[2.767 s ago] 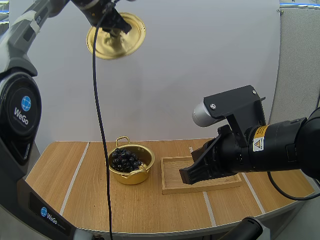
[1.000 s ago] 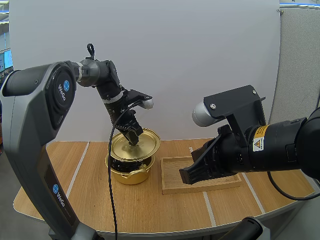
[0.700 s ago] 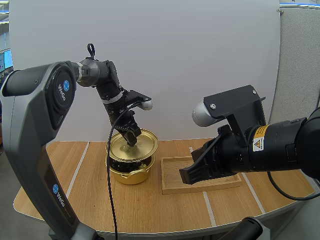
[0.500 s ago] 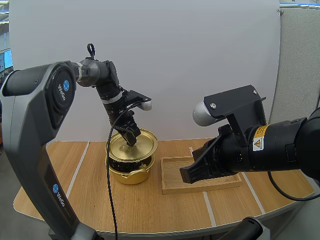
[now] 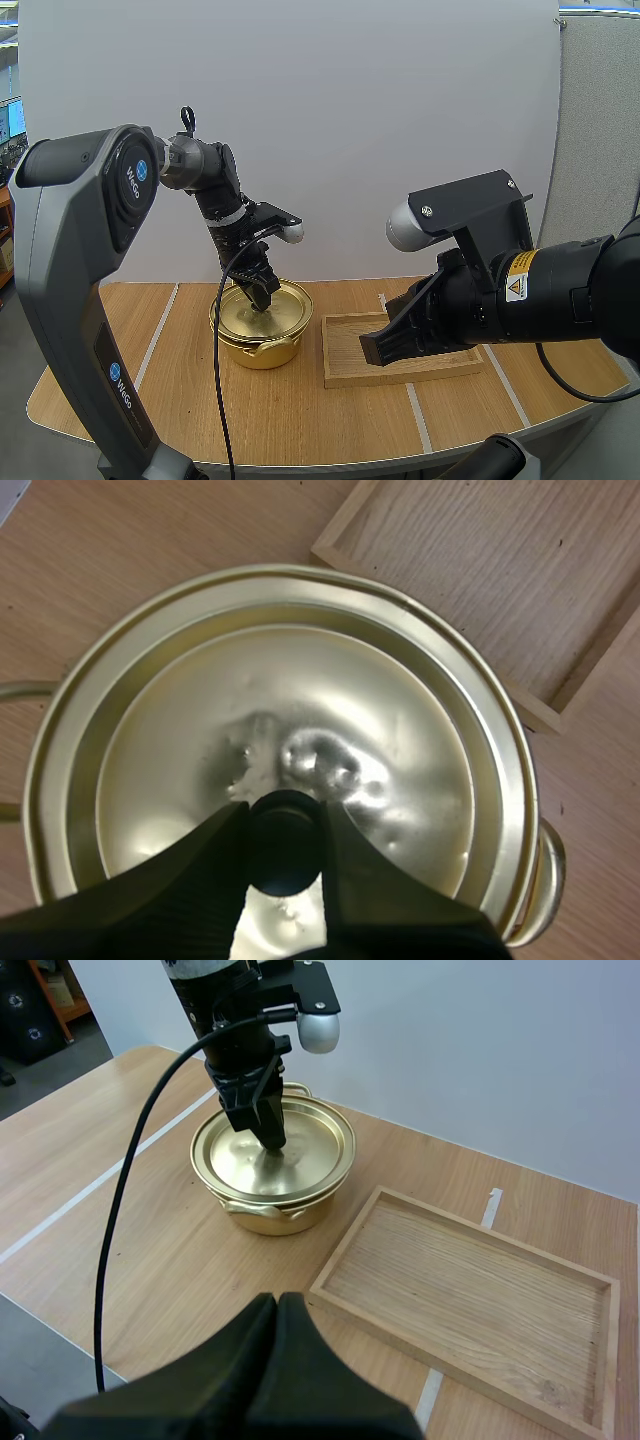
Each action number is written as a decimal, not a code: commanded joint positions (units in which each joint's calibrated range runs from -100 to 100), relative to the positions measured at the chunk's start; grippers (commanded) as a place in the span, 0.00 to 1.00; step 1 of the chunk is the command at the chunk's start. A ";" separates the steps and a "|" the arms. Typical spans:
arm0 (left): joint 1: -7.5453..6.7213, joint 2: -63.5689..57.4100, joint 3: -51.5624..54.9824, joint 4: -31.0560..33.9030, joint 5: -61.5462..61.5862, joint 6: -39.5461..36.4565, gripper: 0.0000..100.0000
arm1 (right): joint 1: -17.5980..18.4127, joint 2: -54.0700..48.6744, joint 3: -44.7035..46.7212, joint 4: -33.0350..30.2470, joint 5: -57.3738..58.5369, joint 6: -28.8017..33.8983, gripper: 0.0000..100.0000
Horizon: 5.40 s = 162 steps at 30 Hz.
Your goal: Open the pot, put the grape inside, and close it
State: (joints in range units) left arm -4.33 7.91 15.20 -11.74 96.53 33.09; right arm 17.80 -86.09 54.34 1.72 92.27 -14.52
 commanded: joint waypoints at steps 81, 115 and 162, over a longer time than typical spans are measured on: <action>1.43 0.57 4.85 -4.21 -5.00 2.16 0.65 | -0.23 -0.43 0.08 -0.33 -0.59 -0.03 0.00; 1.43 -33.86 -4.34 -4.21 3.47 -4.64 0.83 | -0.21 -0.43 0.08 -0.33 -1.23 -0.03 0.00; 1.43 -96.23 34.52 -11.71 -17.21 -34.41 0.00 | -6.77 -7.67 0.13 2.69 -9.44 -0.03 0.00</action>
State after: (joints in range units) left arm -2.95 -86.44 47.11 -22.12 86.59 2.90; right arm 11.75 -91.01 54.49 3.90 87.52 -14.52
